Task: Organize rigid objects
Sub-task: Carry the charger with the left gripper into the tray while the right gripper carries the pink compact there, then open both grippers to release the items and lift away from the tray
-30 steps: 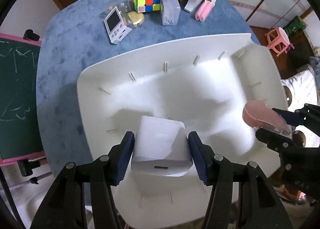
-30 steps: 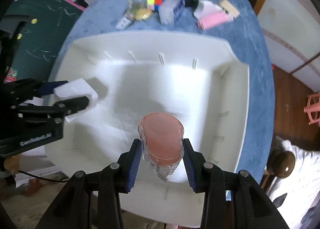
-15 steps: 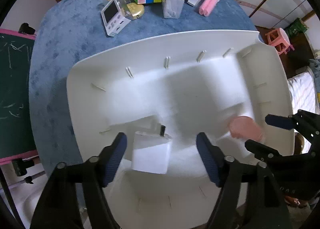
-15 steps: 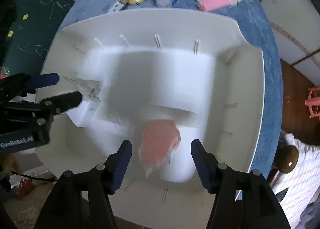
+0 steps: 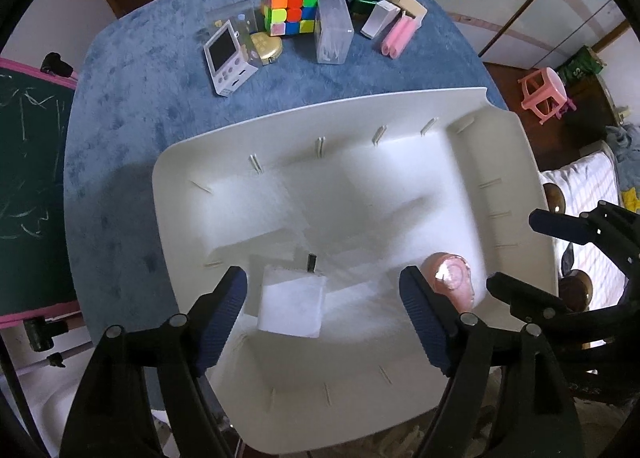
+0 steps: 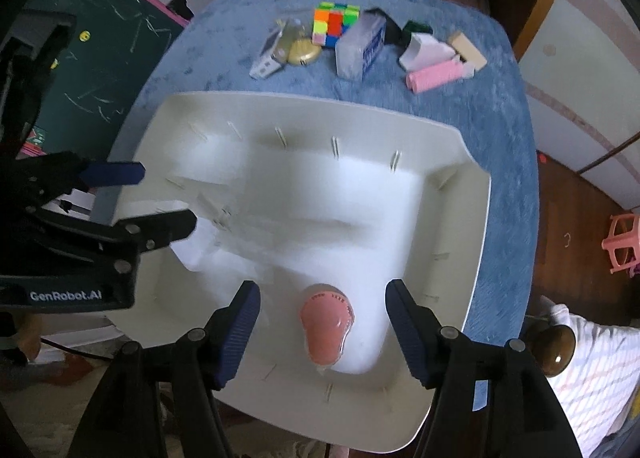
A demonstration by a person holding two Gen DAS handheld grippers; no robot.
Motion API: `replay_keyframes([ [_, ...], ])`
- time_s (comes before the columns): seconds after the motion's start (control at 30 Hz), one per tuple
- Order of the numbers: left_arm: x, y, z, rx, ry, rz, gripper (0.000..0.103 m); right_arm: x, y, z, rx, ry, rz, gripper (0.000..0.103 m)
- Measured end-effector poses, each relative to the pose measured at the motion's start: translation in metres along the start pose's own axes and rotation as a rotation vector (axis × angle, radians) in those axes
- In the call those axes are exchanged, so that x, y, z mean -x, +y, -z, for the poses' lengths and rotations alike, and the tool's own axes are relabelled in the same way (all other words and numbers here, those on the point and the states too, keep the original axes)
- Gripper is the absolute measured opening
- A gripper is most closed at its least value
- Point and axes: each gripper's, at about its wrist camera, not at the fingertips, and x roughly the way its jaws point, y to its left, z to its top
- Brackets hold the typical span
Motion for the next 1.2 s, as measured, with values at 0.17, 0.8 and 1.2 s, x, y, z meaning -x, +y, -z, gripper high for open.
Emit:
replay_keyframes([
  [0.17, 0.014, -0.002, -0.002, 0.007, -0.017, 0.021, 0.081, 0.012, 0.008, -0.007, 0.015, -0.034, -0.010, 0.066],
  [0.8, 0.100, -0.018, -0.012, 0.087, -0.235, -0.092, 0.081, 0.101, -0.010, -0.017, 0.108, -0.237, -0.029, 0.066],
  [1.2, 0.149, -0.020, -0.028, 0.117, -0.356, -0.173, 0.081, 0.162, -0.043, -0.051, 0.092, -0.369, -0.028, 0.066],
])
